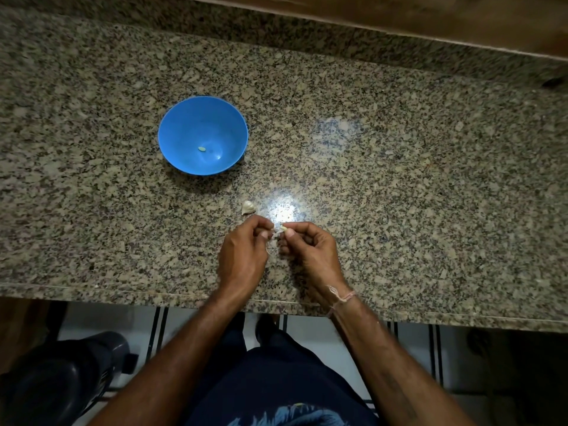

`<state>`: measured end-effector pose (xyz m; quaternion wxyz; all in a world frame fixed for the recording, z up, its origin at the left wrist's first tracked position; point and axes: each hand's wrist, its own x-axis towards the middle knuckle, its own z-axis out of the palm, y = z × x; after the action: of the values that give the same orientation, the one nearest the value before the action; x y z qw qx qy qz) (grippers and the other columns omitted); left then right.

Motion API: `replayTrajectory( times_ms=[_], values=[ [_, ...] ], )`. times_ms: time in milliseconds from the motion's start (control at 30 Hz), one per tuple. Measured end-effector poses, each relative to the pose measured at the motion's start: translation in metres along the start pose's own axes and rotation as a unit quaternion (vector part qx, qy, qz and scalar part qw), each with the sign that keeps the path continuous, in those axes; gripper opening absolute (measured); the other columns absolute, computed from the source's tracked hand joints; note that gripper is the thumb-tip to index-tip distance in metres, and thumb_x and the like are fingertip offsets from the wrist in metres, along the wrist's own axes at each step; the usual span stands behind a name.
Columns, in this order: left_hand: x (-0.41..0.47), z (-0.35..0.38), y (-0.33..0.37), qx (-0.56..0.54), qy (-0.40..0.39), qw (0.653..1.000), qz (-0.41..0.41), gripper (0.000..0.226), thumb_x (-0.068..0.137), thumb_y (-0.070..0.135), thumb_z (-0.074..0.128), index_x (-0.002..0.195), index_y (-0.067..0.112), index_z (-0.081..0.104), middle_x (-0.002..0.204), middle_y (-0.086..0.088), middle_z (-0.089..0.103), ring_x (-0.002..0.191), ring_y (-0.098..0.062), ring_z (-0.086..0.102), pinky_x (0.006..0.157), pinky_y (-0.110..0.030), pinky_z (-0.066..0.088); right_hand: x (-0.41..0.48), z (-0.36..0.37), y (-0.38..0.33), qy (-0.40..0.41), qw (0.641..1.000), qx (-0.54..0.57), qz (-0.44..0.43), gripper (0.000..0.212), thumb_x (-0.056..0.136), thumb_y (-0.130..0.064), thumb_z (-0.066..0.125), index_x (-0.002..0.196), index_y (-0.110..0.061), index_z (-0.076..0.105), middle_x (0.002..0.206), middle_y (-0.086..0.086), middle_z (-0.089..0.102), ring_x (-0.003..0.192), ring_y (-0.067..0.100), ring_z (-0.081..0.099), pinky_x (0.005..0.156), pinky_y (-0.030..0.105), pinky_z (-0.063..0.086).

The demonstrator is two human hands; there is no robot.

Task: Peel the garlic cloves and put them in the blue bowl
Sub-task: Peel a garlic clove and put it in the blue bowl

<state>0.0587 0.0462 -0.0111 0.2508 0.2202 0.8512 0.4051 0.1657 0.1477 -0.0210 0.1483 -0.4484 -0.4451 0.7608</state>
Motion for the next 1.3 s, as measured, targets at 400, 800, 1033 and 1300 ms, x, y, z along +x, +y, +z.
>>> replayTrajectory(
  times_ms=[400,800,1033,1300],
  values=[
    [0.006,-0.018,-0.018,0.042,0.063,0.996,0.038,0.007,0.096,0.024,0.072,0.101,0.028,0.071,0.095,0.012,0.071,0.086,-0.009,0.066,0.064,-0.027,0.054,0.002,-0.006,-0.006,-0.024,0.985,-0.158,-0.061,0.022,0.094,0.001,0.07,0.112,-0.01,0.073,0.114,0.005,0.076,0.104,0.016,0.073,0.087,0.029,0.061],
    [-0.028,-0.016,-0.046,0.053,0.003,0.998,0.037,0.035,0.089,0.02,0.079,0.119,0.016,0.062,0.114,0.005,0.054,0.092,-0.006,0.058,0.072,-0.015,0.053,-0.054,-0.049,0.035,-0.061,0.843,-0.506,-0.173,0.038,0.092,-0.004,0.074,0.126,-0.018,0.063,0.112,-0.012,0.054,0.093,-0.001,0.059,0.082,0.007,0.052],
    [-0.011,0.002,-0.042,0.137,-0.019,0.984,0.114,0.037,0.085,0.027,0.084,0.116,0.019,0.065,0.109,0.005,0.063,0.09,-0.012,0.064,0.066,-0.028,0.055,-0.03,-0.013,0.034,-0.025,0.83,-0.509,-0.226,0.018,0.093,-0.004,0.071,0.108,-0.012,0.063,0.104,-0.005,0.059,0.084,0.007,0.061,0.072,0.011,0.053],
    [-0.006,0.001,-0.037,0.124,0.001,0.988,0.086,0.011,0.089,0.024,0.081,0.091,0.021,0.07,0.089,0.01,0.062,0.075,-0.01,0.059,0.059,-0.026,0.042,0.011,0.0,0.011,0.001,0.831,-0.495,-0.252,0.031,0.091,-0.004,0.074,0.117,-0.014,0.06,0.11,-0.003,0.055,0.089,0.001,0.054,0.076,0.011,0.049]
  ],
)
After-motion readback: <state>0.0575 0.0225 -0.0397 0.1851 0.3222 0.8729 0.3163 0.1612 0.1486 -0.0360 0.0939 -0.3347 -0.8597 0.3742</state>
